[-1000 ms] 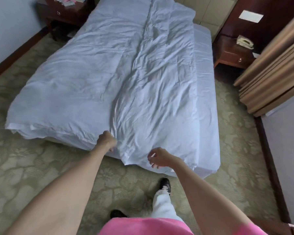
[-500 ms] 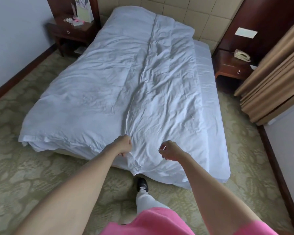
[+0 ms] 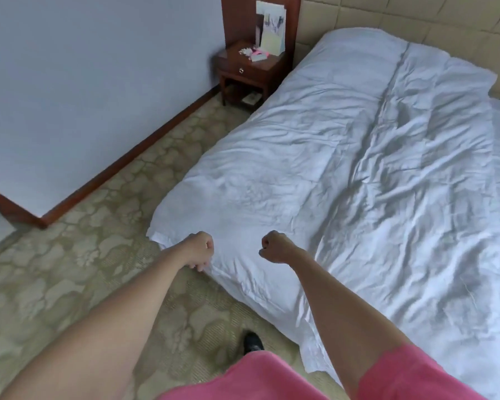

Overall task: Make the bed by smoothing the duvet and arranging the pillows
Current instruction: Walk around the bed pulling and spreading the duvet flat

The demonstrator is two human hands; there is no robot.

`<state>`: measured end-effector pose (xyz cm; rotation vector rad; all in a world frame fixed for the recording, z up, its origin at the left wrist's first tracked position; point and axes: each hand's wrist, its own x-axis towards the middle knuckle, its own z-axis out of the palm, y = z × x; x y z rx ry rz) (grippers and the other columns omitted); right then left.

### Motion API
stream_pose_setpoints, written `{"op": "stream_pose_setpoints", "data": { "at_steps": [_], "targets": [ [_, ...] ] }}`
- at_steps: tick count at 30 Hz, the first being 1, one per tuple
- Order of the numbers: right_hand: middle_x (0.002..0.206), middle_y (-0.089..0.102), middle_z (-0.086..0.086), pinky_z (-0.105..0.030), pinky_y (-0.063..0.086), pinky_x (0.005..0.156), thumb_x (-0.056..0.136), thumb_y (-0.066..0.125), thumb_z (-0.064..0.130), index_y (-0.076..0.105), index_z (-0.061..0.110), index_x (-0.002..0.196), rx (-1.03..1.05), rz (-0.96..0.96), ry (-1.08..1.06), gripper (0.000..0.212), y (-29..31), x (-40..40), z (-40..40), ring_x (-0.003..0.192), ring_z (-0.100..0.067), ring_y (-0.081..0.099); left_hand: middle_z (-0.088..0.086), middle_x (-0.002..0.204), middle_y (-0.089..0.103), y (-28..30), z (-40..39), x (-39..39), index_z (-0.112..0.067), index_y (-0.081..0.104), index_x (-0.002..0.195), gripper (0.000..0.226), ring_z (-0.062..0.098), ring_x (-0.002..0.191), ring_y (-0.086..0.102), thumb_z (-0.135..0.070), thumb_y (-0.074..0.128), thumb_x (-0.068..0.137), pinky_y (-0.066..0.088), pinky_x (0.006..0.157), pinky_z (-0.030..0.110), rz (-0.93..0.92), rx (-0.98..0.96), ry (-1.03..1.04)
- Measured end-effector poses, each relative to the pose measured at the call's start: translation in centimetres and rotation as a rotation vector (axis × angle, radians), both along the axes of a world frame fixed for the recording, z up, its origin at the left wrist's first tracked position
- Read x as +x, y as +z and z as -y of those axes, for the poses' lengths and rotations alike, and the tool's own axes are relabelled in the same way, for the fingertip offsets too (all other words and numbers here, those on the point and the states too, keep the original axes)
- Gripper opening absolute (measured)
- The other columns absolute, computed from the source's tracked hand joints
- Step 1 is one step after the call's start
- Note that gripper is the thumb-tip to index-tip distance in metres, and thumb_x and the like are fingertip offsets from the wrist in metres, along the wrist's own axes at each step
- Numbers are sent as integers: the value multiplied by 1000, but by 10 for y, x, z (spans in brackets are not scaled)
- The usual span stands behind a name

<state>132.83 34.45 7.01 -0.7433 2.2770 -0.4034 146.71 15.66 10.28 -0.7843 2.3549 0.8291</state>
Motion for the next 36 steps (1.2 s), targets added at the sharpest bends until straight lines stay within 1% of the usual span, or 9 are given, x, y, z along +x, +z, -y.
{"op": "stream_pose_setpoints", "data": {
  "at_steps": [5, 8, 12, 16, 19, 22, 25, 31, 36],
  "targets": [
    [66, 33, 2, -25, 28, 51, 86, 54, 15, 33, 21, 56, 7, 28, 136, 38, 4, -7, 87, 64, -21, 37, 7, 84, 70, -4, 79, 9, -7, 59, 96, 21, 15, 56, 64, -14, 39, 96, 48, 53, 25, 2, -5, 160],
    [63, 34, 1, -25, 25, 49, 86, 53, 12, 33, 19, 55, 81, 34, 152, 37, -2, -16, 118, 55, -17, 31, 9, 86, 71, -18, 106, 0, -10, 58, 94, 20, 15, 56, 65, -15, 39, 97, 48, 53, 26, 3, 66, 170],
    [65, 37, 0, -25, 26, 50, 86, 54, 13, 36, 18, 57, 148, 21, 116, 34, -7, -32, 159, 55, -18, 33, 11, 86, 71, -38, 155, -16, -6, 59, 99, 21, 14, 54, 64, -16, 40, 99, 46, 48, 23, -7, 151, 117],
    [83, 53, -7, -25, 36, 56, 87, 55, 16, 52, 11, 73, 179, -15, -2, 15, 2, -44, 201, 73, -24, 49, 9, 87, 69, -48, 226, -36, -7, 56, 98, 21, 17, 57, 63, -17, 37, 98, 44, 50, 24, 21, 163, 25],
    [93, 53, -7, -27, 39, 68, 89, 55, 18, 55, 12, 84, 151, -62, -126, 8, 21, -46, 227, 83, -25, 52, 11, 92, 70, -40, 284, -60, -10, 54, 96, 17, 18, 60, 63, -16, 38, 97, 46, 53, 25, 29, 107, -85],
    [84, 49, -2, -24, 37, 58, 89, 55, 17, 47, 16, 72, 125, -76, -274, 19, 40, -40, 243, 74, -22, 49, 15, 93, 72, -20, 319, -93, -8, 54, 89, 21, 22, 60, 62, -15, 36, 96, 45, 53, 26, 9, 71, -224],
    [74, 45, 3, -22, 33, 50, 88, 55, 16, 45, 16, 69, 131, -90, -394, 21, 49, -29, 254, 64, -17, 46, 10, 86, 70, 1, 331, -123, -7, 56, 93, 23, 18, 55, 62, -13, 34, 94, 42, 49, 24, -88, 136, -287],
    [72, 49, 1, -23, 42, 57, 88, 55, 14, 42, 18, 66, 150, -59, -563, 26, 48, -24, 284, 66, -21, 55, 6, 86, 70, 16, 343, -149, -12, 58, 96, 18, 16, 61, 67, -17, 41, 98, 49, 61, 28, -79, 279, -443],
    [63, 58, -4, -27, 50, 59, 85, 55, 13, 48, 15, 71, 112, -29, -593, 16, 37, -61, 354, 53, -18, 58, 4, 86, 69, 9, 407, -173, -13, 59, 96, 24, 14, 58, 66, -13, 35, 96, 47, 55, 23, -38, 267, -489]
  ]
}}
